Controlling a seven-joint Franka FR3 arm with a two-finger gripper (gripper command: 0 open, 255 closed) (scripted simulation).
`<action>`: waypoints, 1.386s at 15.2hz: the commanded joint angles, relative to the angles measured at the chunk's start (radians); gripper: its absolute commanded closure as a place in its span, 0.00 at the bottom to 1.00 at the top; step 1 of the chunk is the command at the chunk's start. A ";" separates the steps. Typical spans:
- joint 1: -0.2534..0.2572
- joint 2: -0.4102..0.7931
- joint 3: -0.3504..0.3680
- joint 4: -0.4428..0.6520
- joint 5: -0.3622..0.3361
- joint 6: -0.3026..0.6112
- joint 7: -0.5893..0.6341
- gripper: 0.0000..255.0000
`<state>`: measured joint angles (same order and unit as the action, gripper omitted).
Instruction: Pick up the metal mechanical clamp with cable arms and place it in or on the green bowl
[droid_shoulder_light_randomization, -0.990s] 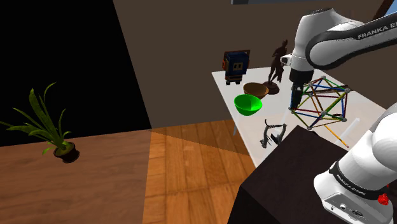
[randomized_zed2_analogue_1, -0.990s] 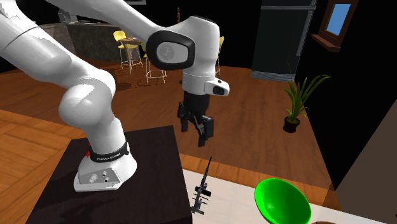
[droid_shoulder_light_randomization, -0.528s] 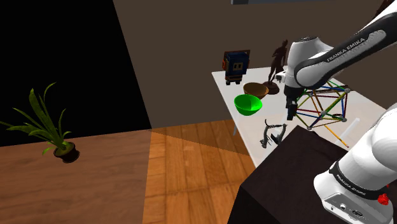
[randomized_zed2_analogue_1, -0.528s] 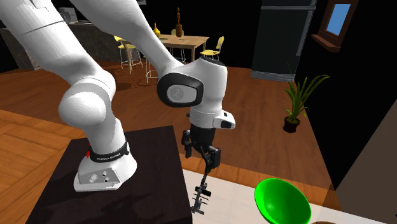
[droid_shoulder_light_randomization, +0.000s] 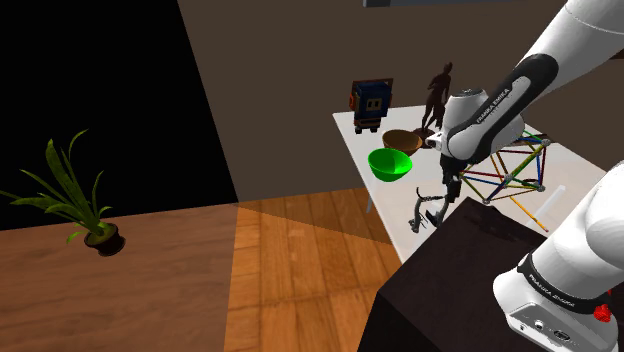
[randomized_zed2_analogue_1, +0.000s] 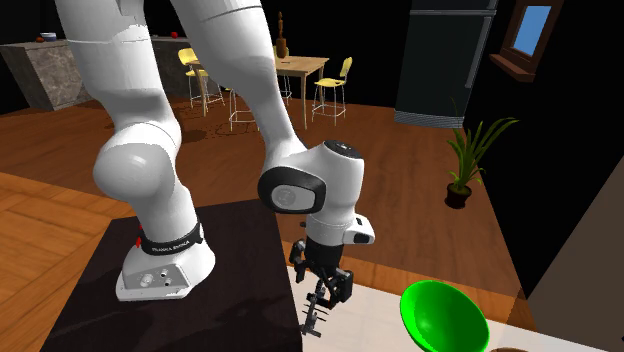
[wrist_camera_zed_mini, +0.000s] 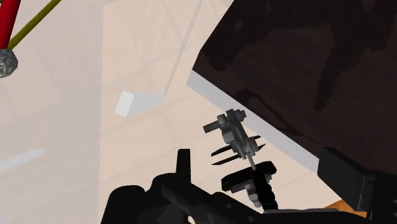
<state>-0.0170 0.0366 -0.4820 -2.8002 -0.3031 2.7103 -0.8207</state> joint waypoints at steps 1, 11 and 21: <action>-0.003 0.044 0.002 -0.001 0.021 0.045 -0.019 0.00; -0.017 0.119 0.021 0.001 0.067 0.116 -0.051 0.00; -0.017 0.119 0.021 0.001 0.067 0.115 -0.050 1.00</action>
<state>-0.0342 0.1552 -0.4609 -2.7994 -0.2366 2.8256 -0.8713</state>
